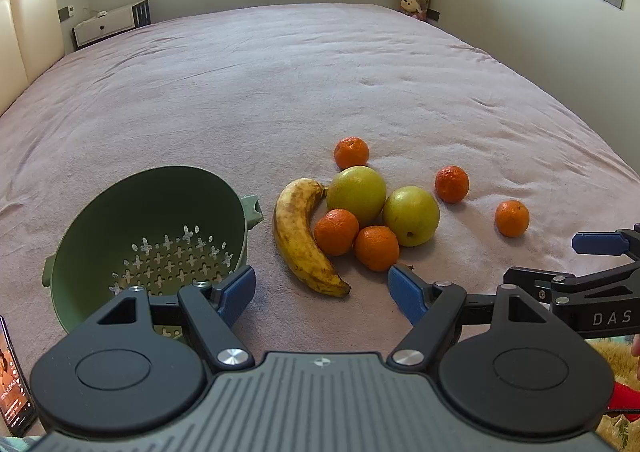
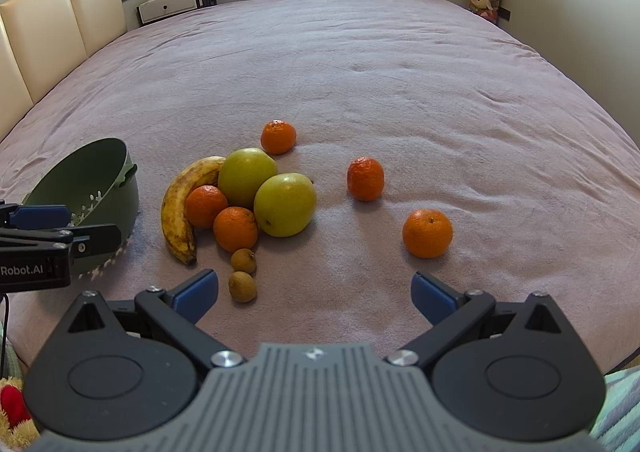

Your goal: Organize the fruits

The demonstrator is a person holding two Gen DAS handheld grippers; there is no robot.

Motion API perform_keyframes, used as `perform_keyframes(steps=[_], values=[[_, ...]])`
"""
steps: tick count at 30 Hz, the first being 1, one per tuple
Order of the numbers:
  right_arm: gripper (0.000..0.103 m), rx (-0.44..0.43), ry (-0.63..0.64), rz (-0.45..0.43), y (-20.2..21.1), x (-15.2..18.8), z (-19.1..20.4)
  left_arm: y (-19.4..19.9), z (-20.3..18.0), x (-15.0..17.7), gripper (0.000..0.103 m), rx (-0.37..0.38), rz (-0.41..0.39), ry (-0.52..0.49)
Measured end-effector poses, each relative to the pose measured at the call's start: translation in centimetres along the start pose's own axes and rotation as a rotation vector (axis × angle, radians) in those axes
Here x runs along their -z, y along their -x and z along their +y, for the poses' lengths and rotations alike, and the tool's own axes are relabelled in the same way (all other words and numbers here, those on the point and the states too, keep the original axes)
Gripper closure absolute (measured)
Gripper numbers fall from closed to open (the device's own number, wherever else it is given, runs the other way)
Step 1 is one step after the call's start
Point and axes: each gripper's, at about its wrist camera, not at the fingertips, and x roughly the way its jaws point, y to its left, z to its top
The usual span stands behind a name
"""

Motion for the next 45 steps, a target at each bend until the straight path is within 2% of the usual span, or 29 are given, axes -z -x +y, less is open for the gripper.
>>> perform_keyframes(steps=[42,45], values=[[0.004,-0.002,0.003,0.014,-0.39,0.19,0.23,0.14,0.05,0.0,0.014,0.004,0.003,0.004],[0.004,-0.004,0.007,0.026,-0.66,0.22,0.37,0.21,-0.08,-0.04,0.018,0.027,0.007,0.005]])
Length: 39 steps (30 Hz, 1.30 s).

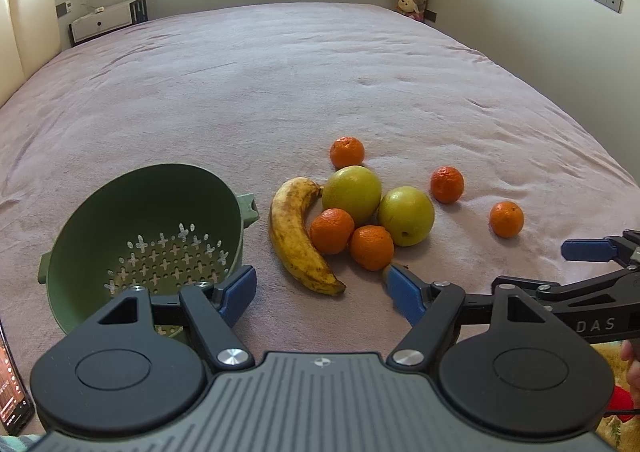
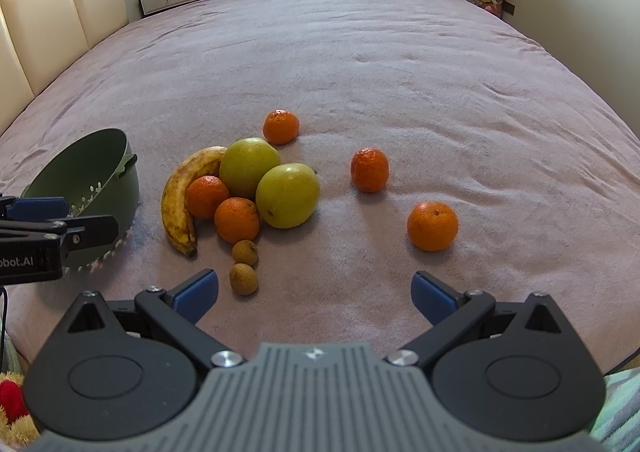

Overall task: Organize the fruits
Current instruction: 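Move the left tool toward one green pear while the right tool approaches the other pear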

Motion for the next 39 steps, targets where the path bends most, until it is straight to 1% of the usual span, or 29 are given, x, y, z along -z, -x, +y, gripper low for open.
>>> perform_keyframes(steps=[1,3,4,6,8,10,12,13,15,19,20,22,24,29,34,39], values=[[0.004,-0.001,0.003,0.005,-0.1,0.0,0.0,0.0,-0.1,0.0,0.02,0.01,0.002,-0.001],[0.02,-0.008,0.013,0.023,-0.5,0.0,0.2,0.0,-0.3,0.0,0.024,0.031,0.011,-0.001],[0.022,-0.015,0.016,0.036,-0.8,0.1,0.2,-0.1,-0.3,0.0,0.025,0.039,0.018,0.003],[0.023,-0.024,0.021,0.068,-1.4,0.2,0.3,-0.2,-0.3,0.0,0.032,0.06,0.027,0.01],[0.029,-0.029,0.036,0.083,-1.8,0.3,0.6,-0.4,-0.3,0.0,0.034,0.075,0.032,0.019],[0.031,-0.042,0.052,0.091,-2.0,0.4,0.8,-0.6,-0.4,0.1,0.039,0.092,0.041,0.021],[0.035,-0.057,0.063,0.1,-2.2,0.4,1.0,-0.9,-0.5,0.2,0.048,0.108,0.055,0.028],[0.037,-0.07,0.066,0.107,-2.3,0.4,1.1,-1.1,-0.5,0.2,0.049,0.112,0.065,0.035],[0.037,-0.084,0.083,0.112,-2.6,0.4,1.5,-1.5,-0.5,0.4,0.056,0.122,0.085,0.048],[0.046,-0.091,0.124,0.12,-3.2,0.4,2.3,-2.2,-0.4,0.6,0.059,0.116,0.114,0.055],[0.051,-0.094,0.131,0.124,-3.4,0.3,2.5,-2.4,-0.4,0.6,0.06,0.112,0.119,0.056],[0.053,-0.092,0.136,0.128,-3.8,0.3,2.6,-2.8,-0.3,0.6,0.06,0.109,0.131,0.059],[0.059,-0.08,0.133,0.129,-4.2,0.1,2.5,-3.1,-0.3,0.6,0.063,0.11,0.133,0.059],[0.059,-0.053,0.098,0.123,-4.8,-0.5,1.9,-3.6,-0.3,0.3,0.071,0.101,0.098,0.066],[0.059,-0.027,0.083,0.097,-5.3,-1.5,1.6,-4.2,-0.5,-0.3,0.072,0.103,0.063,0.065],[0.059,-0.016,0.056,0.07,-5.9,-2.7,1.0,-5.0,-0.9,-1.1,0.072,0.112,0.049,0.047]])
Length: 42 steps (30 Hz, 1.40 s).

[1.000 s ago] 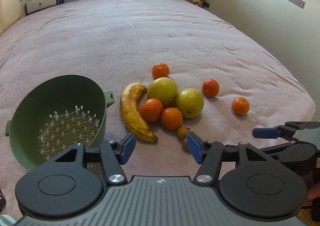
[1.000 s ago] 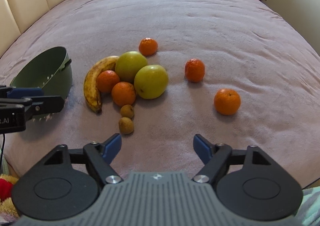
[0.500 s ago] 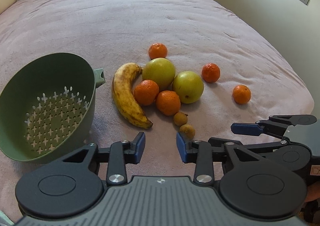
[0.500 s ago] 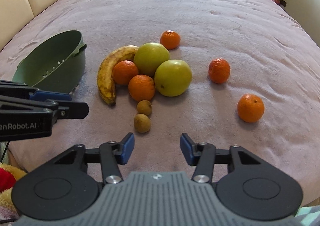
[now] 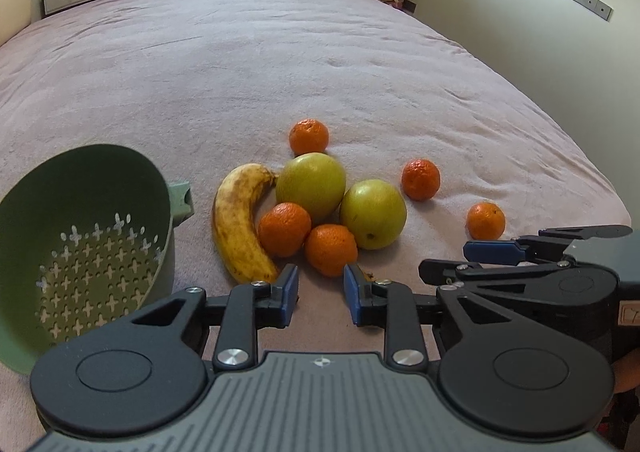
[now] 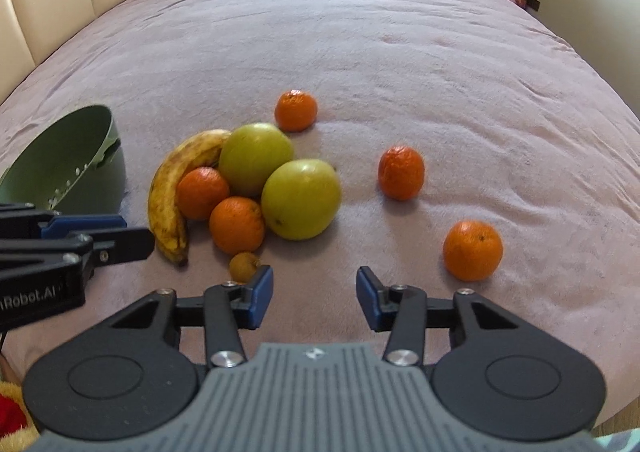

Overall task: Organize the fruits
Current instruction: 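Move the left tool toward one green pear while the right tool approaches the other pear, then close the left tool on one pear while the right tool grasps the other pear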

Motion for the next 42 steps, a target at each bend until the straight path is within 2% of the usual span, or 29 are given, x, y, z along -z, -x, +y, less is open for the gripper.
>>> perform_keyframes(steps=[8,14,17,21,24,31,34,36,38,40,42], values=[[0.057,-0.039,-0.118,-0.03,-1.4,-2.2,-1.4,-1.2,0.5,-2.9,0.072,0.005,-0.034,0.022],[0.049,-0.077,-0.177,-0.036,-3.0,-3.9,-1.2,-2.5,0.5,-5.3,0.071,0.028,0.023,-0.06],[0.047,-0.08,-0.209,-0.019,-4.1,-4.4,-1.4,-3.4,0.8,-6.2,0.066,0.024,0.055,-0.082],[0.039,-0.122,-0.295,0.017,-5.5,-4.6,-2.3,-4.9,1.4,-7.0,0.059,0.042,0.125,-0.106],[0.039,-0.167,-0.378,0.044,-6.5,-4.7,-3.1,-5.9,1.5,-7.3,0.059,0.042,0.162,-0.138],[0.039,-0.201,-0.526,0.098,-8.6,-4.5,-4.5,-7.8,1.9,-7.6,0.058,0.038,0.209,-0.158],[0.039,-0.21,-0.541,0.109,-9.2,-4.5,-4.7,-8.6,1.9,-7.8,0.056,0.031,0.212,-0.167],[0.045,-0.216,-0.541,0.112,-9.3,-4.4,-4.6,-9.2,1.6,-8.1,0.056,0.028,0.217,-0.186],[0.045,-0.222,-0.56,0.112,-9.3,-4.4,-4.9,-9.4,1.5,-8.6,0.055,0.03,0.206,-0.213],[0.045,-0.221,-0.588,0.113,-8.9,-4.4,-5.2,-9.6,1.6,-9.0,0.052,0.04,0.201,-0.222],[0.045,-0.182,-0.547,0.1,-8.1,-4.7,-4.8,-9.7,1.8,-9.1,0.046,0.052,0.203,-0.224]])
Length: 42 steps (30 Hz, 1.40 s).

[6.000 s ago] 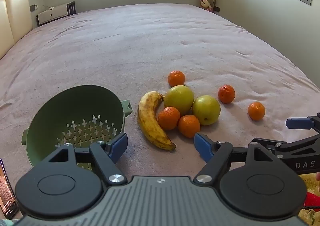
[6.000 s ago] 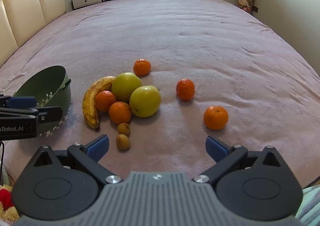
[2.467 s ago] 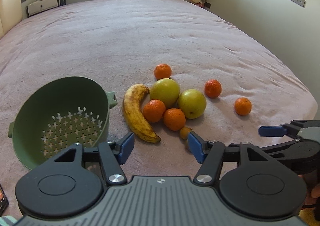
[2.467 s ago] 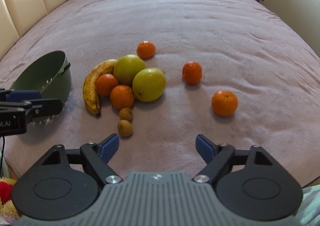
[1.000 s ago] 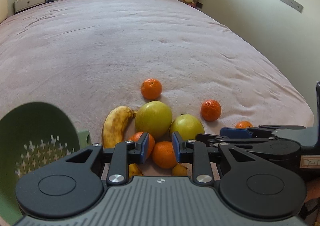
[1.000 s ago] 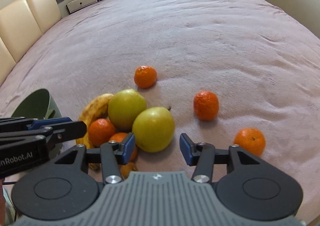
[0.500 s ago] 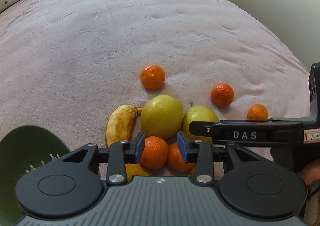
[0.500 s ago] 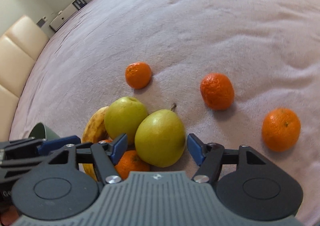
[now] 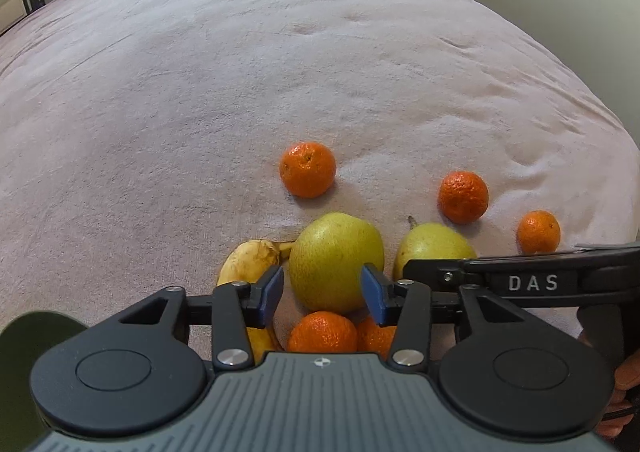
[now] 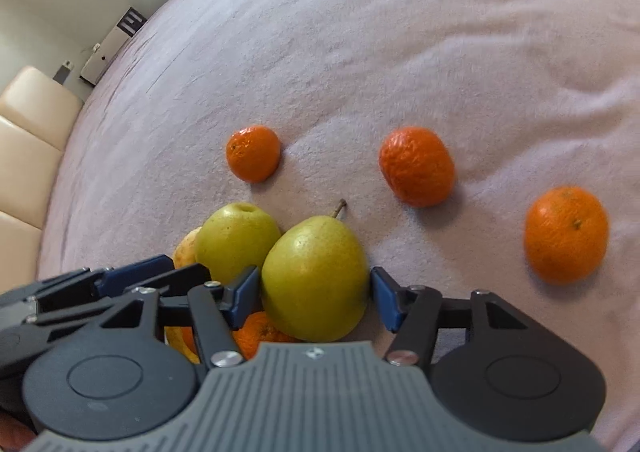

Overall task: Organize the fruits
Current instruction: 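Close the left tool on one pear while the right tool grasps the other pear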

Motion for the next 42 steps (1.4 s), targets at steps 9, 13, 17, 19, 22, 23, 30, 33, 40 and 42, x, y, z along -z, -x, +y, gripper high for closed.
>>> perform_keyframes(steps=[9,13,17,19,22,23,30,33,40,42], values=[[0.045,0.073,0.126,-0.02,1.0,-0.2,0.3,-1.8,-1.0,0.0,0.039,-0.013,0.032,-0.078],[0.045,0.053,0.066,-0.009,1.1,-0.6,-1.0,-2.2,-1.1,-0.3,0.033,-0.004,0.017,-0.07],[0.045,0.041,0.042,-0.007,1.6,-0.7,-1.8,-2.7,-2.2,0.0,0.027,0.004,0.027,-0.144],[0.045,0.042,0.036,-0.005,1.8,-0.8,-2.1,-3.0,-3.0,0.3,0.021,-0.008,0.02,-0.2],[0.045,0.046,0.044,0.004,1.7,-0.7,-2.1,-3.5,-3.4,0.4,0.022,-0.05,0.005,-0.22],[0.045,0.049,0.05,0.004,1.7,-0.5,-1.9,-3.6,-3.4,0.4,0.023,-0.056,-0.004,-0.215],[0.045,0.051,0.052,0.002,1.4,-0.5,-1.8,-4.2,-4.4,0.7,0.026,-0.119,-0.05,-0.252],[0.045,0.053,0.057,0.0,1.5,-0.4,-1.8,-4.3,-4.3,0.8,0.029,-0.118,-0.062,-0.22],[0.045,0.057,0.07,-0.005,1.7,-0.2,-1.4,-3.9,-4.6,1.2,0.03,-0.145,-0.083,-0.171],[0.045,0.053,0.074,-0.007,1.8,-0.1,-1.3,-3.6,-4.3,1.3,0.03,-0.144,-0.09,-0.13]])
